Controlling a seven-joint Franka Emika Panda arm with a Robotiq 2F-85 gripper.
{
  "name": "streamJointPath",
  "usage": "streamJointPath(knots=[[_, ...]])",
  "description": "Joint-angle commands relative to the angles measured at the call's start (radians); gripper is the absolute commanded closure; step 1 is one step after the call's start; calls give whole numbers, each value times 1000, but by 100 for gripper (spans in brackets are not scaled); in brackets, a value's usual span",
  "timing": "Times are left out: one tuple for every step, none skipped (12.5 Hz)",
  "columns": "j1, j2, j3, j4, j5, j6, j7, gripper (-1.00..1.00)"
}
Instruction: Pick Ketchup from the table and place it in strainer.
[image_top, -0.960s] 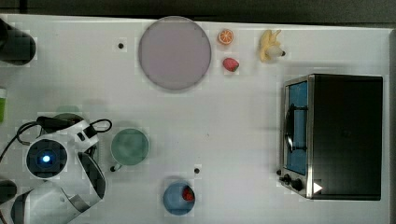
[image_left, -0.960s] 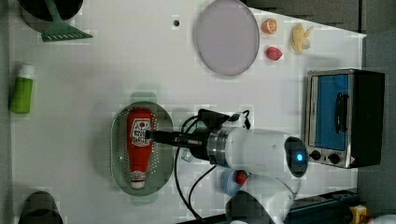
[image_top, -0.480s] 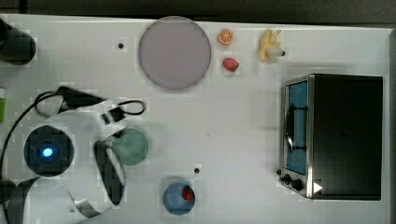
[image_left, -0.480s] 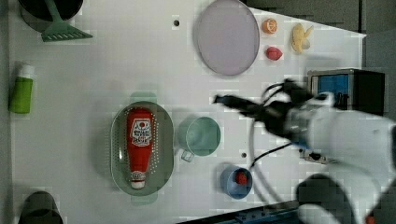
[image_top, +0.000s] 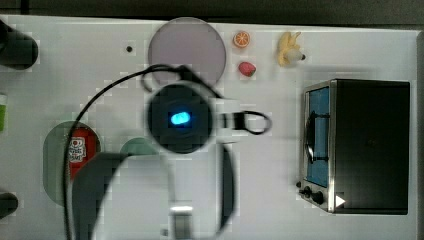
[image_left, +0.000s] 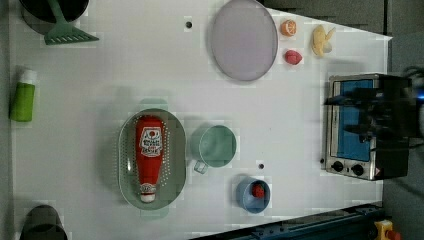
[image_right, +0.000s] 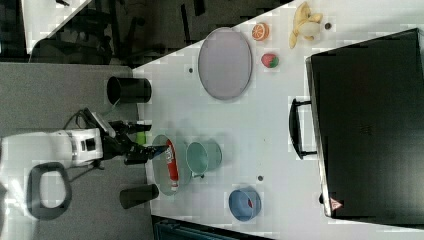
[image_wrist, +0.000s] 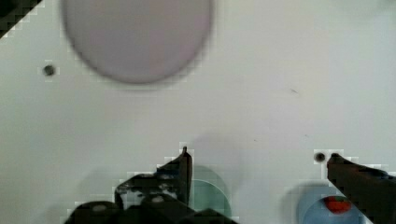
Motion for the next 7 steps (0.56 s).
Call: streamJointPath(knots=[[-12, -67, -66, 119, 6, -193, 32, -100], [-12, -65, -78, 159, 0, -256, 31, -100], [-13, -63, -81, 195, -1, -307, 31, -100], [-12, -61, -81, 219, -1, -339, 34, -100], [-12, -60, -80, 228, 1, -348, 34, -100], [-12, -60, -80, 227, -1, -345, 34, -100], [-12, -56, -80, 225, -1, -345, 34, -100]])
